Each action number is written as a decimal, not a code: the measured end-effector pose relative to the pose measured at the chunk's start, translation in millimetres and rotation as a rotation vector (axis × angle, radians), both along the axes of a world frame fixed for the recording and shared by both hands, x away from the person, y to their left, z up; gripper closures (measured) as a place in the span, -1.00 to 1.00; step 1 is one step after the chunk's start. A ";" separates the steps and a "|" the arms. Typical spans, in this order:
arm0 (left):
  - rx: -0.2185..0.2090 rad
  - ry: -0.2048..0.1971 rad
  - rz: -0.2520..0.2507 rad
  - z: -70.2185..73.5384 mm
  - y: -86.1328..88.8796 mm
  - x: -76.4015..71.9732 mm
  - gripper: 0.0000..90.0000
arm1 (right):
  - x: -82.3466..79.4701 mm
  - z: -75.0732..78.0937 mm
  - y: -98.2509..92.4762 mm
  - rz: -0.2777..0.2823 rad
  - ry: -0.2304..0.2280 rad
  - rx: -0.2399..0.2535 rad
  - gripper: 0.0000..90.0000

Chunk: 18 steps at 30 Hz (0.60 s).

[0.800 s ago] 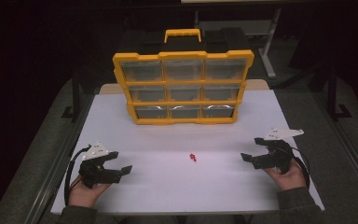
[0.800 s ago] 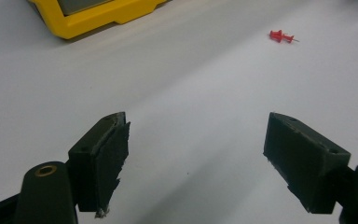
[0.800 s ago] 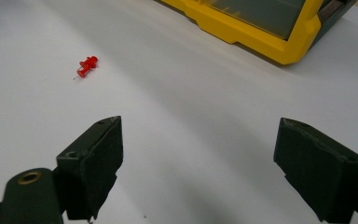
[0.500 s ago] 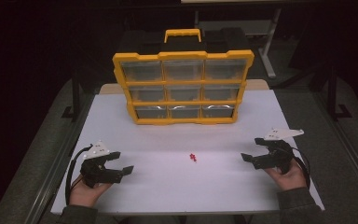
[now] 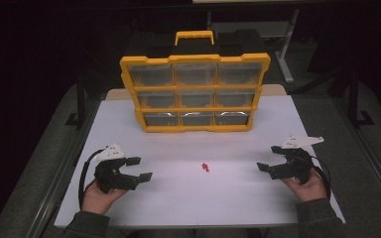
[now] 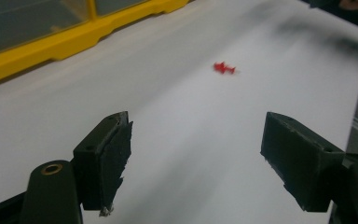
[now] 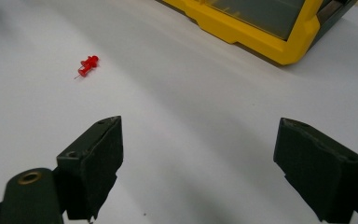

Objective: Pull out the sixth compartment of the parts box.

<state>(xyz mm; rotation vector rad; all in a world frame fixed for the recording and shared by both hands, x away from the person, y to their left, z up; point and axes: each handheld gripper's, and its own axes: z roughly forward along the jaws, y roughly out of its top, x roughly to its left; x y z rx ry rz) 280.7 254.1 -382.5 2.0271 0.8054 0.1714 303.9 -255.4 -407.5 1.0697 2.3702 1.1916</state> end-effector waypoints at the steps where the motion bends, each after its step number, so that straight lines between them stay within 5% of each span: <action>1: -0.011 0.002 -0.013 2.1 -4.2 2.6 -0.47 | -0.2 0.3 -0.4 0.000 0.000 0.001 -0.68; 18: -0.060 0.053 -0.117 17.6 -59.1 36.3 -0.45 | 3.5 -2.2 -3.7 0.011 0.007 0.002 -0.67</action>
